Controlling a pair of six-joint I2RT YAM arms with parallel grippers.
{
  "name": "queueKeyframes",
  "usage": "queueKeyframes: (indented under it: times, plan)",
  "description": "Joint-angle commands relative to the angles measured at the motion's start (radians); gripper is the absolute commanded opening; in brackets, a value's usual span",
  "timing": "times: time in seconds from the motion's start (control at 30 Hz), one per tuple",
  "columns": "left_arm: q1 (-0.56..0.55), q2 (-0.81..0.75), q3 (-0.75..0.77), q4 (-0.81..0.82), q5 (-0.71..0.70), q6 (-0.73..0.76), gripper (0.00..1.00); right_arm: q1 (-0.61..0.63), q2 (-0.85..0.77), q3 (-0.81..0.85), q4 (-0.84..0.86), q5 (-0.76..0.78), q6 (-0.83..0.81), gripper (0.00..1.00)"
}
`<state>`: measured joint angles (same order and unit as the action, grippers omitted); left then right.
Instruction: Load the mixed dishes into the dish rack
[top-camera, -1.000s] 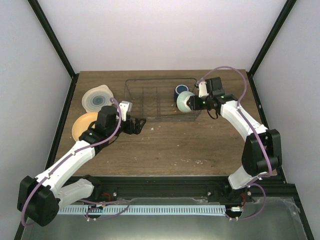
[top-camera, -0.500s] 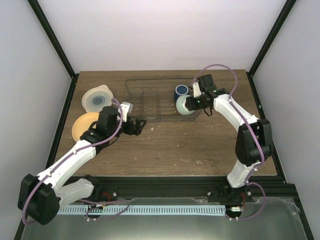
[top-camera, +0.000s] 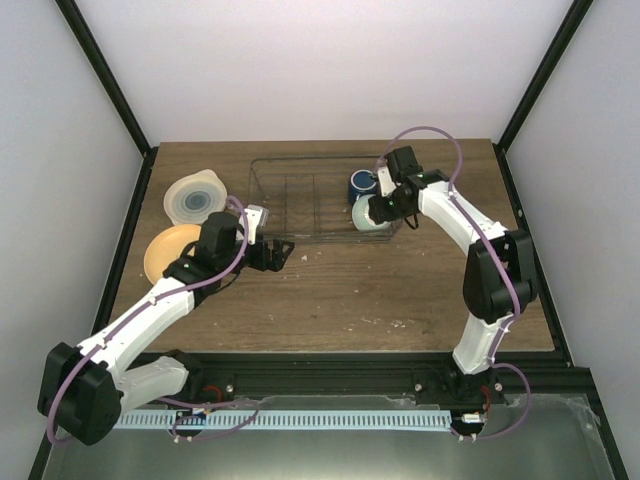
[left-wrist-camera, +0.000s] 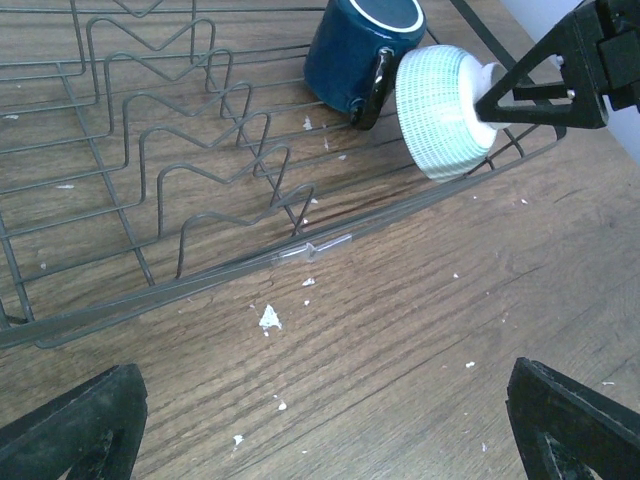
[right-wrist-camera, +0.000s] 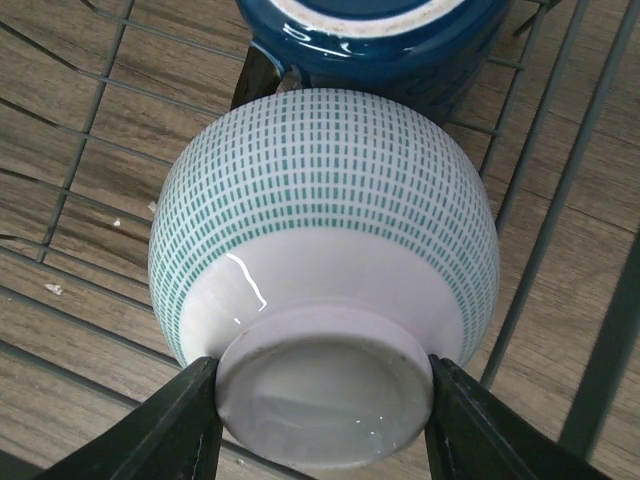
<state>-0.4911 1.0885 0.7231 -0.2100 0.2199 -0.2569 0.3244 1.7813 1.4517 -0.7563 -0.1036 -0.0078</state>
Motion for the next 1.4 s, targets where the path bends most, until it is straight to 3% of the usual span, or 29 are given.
queueKeyframes:
  times: [0.0,0.53,0.87,1.03,1.17,1.37]
  plan:
    - [0.004,0.008,-0.007,0.024,0.015,0.010,1.00,0.006,0.035,0.066,-0.047,0.075,-0.016,0.36]
    - [0.005,0.039,0.016,0.011,0.024,0.024,1.00,0.011,0.121,0.135,-0.147,0.189,-0.015,0.41]
    - [0.005,0.047,0.031,-0.005,0.011,0.025,1.00,0.014,0.090,0.130,-0.125,0.136,-0.021,0.65]
    - [0.005,0.045,0.043,-0.018,-0.017,0.013,1.00,0.018,0.063,0.117,-0.103,0.132,-0.025,0.69]
    - [0.006,0.041,0.065,-0.048,-0.110,-0.018,1.00,0.020,0.015,0.098,-0.064,0.134,-0.018,0.71]
    - [0.005,-0.010,0.105,-0.092,-0.285,-0.072,1.00,0.021,-0.113,0.098,0.002,0.211,0.005,0.86]
